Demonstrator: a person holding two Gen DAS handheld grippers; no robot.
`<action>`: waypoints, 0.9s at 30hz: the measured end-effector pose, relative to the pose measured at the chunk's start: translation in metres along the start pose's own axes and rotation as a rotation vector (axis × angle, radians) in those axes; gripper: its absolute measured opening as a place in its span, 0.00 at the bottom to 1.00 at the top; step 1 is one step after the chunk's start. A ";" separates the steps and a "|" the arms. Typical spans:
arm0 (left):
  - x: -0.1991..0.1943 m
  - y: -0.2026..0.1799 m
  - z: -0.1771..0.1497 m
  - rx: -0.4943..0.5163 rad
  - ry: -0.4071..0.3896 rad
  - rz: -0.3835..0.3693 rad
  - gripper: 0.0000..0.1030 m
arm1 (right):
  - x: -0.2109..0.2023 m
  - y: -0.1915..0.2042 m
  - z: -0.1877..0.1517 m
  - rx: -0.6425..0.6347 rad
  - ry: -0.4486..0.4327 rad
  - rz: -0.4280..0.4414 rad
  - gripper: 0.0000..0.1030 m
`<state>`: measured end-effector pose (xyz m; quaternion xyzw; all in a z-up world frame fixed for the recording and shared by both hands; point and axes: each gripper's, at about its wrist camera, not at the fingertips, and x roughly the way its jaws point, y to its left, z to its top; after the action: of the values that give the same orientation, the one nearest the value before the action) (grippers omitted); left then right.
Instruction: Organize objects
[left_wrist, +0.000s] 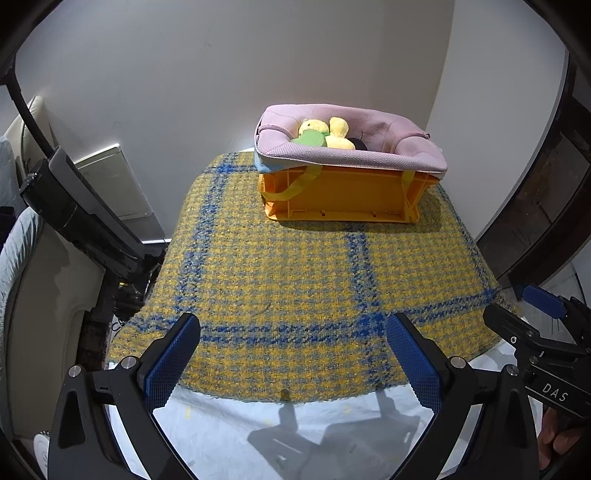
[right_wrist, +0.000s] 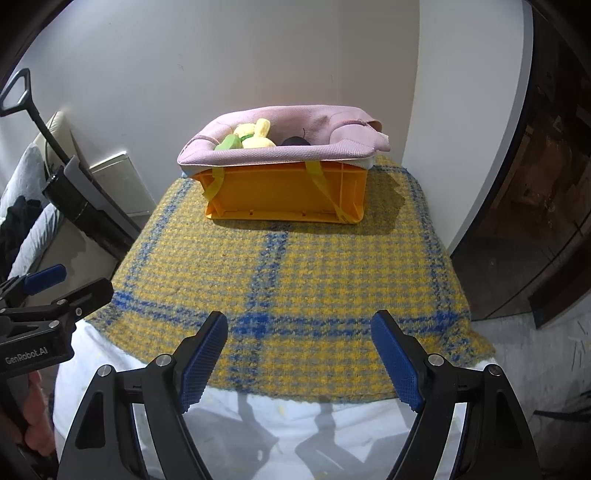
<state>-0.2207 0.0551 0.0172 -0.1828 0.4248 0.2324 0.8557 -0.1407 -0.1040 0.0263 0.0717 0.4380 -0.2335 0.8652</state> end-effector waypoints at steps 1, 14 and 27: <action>0.000 0.000 0.000 0.001 0.001 0.000 1.00 | 0.000 0.000 0.000 0.000 0.001 0.000 0.78; 0.001 -0.001 -0.001 0.199 0.031 -0.143 1.00 | 0.000 0.001 0.000 0.001 0.002 0.001 0.78; 0.001 -0.001 -0.001 0.215 0.032 -0.155 1.00 | 0.000 0.002 0.000 0.012 0.005 0.003 0.78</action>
<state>-0.2205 0.0540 0.0157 -0.1259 0.4455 0.1157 0.8788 -0.1395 -0.1023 0.0267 0.0780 0.4385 -0.2346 0.8641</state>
